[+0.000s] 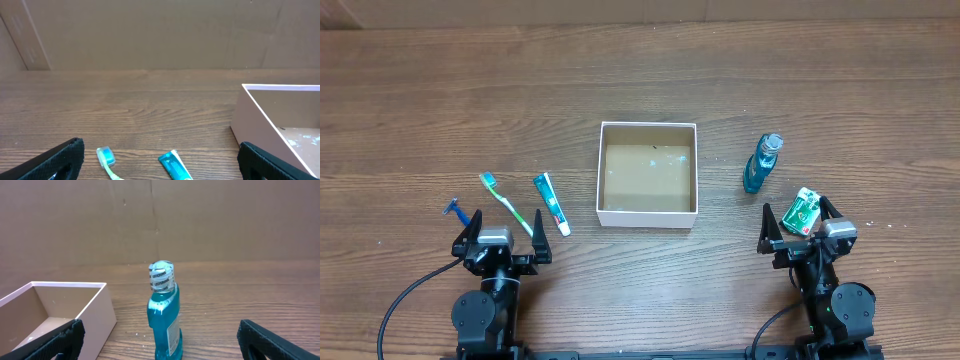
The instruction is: Pack container
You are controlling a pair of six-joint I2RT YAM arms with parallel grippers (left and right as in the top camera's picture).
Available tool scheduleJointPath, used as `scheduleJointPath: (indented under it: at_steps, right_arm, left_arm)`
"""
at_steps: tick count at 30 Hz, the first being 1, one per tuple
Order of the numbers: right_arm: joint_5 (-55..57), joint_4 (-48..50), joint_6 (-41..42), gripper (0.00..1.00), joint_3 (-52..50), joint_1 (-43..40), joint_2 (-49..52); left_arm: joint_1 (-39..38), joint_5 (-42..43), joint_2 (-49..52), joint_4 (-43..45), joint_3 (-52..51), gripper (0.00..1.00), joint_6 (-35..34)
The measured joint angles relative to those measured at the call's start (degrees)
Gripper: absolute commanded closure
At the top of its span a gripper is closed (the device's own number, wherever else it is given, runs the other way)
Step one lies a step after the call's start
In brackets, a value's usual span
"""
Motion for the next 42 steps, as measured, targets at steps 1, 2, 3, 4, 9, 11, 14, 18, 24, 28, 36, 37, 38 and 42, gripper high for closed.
scheduleJointPath:
  at_steps: [1,2,3,4,9,11,14,18,24,28,36,37,38,42]
  right_arm:
    - [0.0,0.1,0.0,0.0,0.0,0.0,0.0]
    - [0.0,0.0,0.0,0.0,0.0,0.0,0.0]
    - [0.0,0.0,0.0,0.0,0.0,0.0,0.0]
    - [0.0,0.0,0.0,0.0,0.0,0.0,0.0]
    - [0.0,0.0,0.0,0.0,0.0,0.0,0.0]
    - [0.0,0.1,0.0,0.0,0.0,0.0,0.0]
    - [0.0,0.0,0.0,0.0,0.0,0.0,0.0]
    - [0.0,0.0,0.3,0.0,0.0,0.0,0.0]
    - [0.0,0.0,2.8,0.0,0.0,0.0,0.0]
    - [0.0,-0.1,7.1,0.0,0.0,0.0,1.6]
    - [0.0,-1.7,10.1,0.0,6.9,0.0,13.7]
    - [0.0,-1.9,10.1,0.0,8.7,0.0,15.8]
    - [0.0,-2.0,10.3,0.0,10.8,0.0,18.4]
    - [0.1,-7.0,10.4,0.0,23.3,0.0,32.2]
  left_arm:
    - [0.0,0.0,0.0,0.0,0.0,0.0,0.0]
    - [0.0,0.0,0.0,0.0,0.0,0.0,0.0]
    - [0.0,0.0,0.0,0.0,0.0,0.0,0.0]
    - [0.0,0.0,0.0,0.0,0.0,0.0,0.0]
    - [0.0,0.0,0.0,0.0,0.0,0.0,0.0]
    - [0.0,0.0,0.0,0.0,0.0,0.0,0.0]
    - [0.0,0.0,0.0,0.0,0.0,0.0,0.0]
    - [0.0,0.0,0.0,0.0,0.0,0.0,0.0]
    - [0.0,0.0,0.0,0.0,0.0,0.0,-5.1]
    - [0.0,0.3,0.0,-0.8,0.2,0.0,-7.8]
    - [0.0,1.4,1.7,-20.1,11.8,0.0,-8.8]
    - [0.0,1.4,2.9,-21.1,13.9,0.0,-8.9]
    - [0.0,1.4,4.1,-21.4,15.5,0.0,-8.9]
    - [0.0,1.8,14.9,-24.0,24.4,0.0,-8.9]
